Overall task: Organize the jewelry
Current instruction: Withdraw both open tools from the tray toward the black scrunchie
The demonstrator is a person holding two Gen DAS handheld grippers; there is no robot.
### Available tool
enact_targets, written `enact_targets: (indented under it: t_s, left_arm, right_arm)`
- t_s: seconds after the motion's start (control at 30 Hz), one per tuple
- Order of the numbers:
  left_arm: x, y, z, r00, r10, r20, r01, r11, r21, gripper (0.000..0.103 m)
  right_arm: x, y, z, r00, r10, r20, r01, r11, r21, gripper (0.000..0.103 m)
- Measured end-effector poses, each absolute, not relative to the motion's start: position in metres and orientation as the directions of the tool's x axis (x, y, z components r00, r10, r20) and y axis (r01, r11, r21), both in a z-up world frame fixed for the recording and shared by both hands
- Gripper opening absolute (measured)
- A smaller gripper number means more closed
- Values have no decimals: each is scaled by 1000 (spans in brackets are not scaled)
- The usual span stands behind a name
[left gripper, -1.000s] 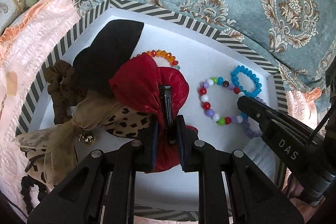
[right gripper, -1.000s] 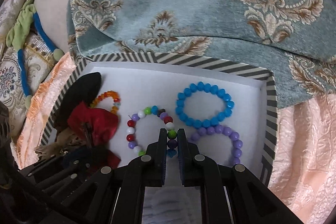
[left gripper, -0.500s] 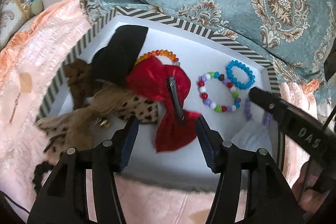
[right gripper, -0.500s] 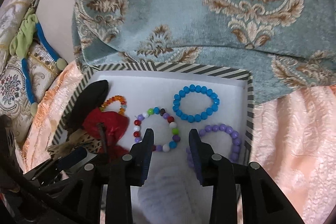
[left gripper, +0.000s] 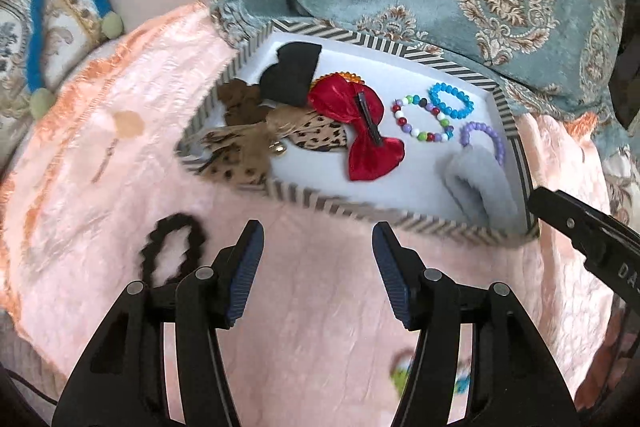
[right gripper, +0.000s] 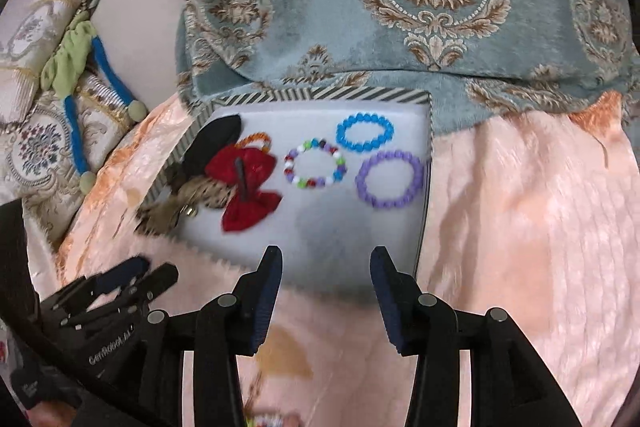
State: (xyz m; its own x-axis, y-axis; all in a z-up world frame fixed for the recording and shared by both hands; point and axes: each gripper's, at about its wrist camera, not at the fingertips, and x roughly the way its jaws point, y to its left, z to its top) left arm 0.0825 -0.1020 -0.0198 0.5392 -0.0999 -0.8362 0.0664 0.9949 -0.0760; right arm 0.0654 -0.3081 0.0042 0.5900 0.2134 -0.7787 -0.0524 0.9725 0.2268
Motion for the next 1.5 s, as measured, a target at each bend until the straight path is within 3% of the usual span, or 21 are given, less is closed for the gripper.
enact_targets:
  t_s: [0.1,0.17,0.53,1.13,1.37,1.5]
  left_arm:
    - [60,-98,-9,570,-79,-818,73,996,-45,57]
    - [47,-95,-4,589,-61,-806,77,997,-20,57]
    - [-8,-73,7,645,6,-764,62,996,61,57]
    - [-13,2,-20,529,-60,-846,-73,991,-115,57]
    - [-5,30,-35,497,-52,-866,-151,978,-145,57]
    - [7,34,-37,491,-52,-870,-176,972,-157,57]
  right_arm:
    - [43,-304,7,600,209,-772,-51,973,224,47]
    - [31,-301,6,600,212,-772,-54,973,225,56]
    - [-20,-297,-4,575,230,-785,-61,969,239,57]
    - [-35,-265,-43,475,280,-834,-166,960,227,57]
    - [-22,-269,-61,469,236,-851,-116,972,206,57]
    - [-12,-278,-60,507,110,-855,-58,994,94,57]
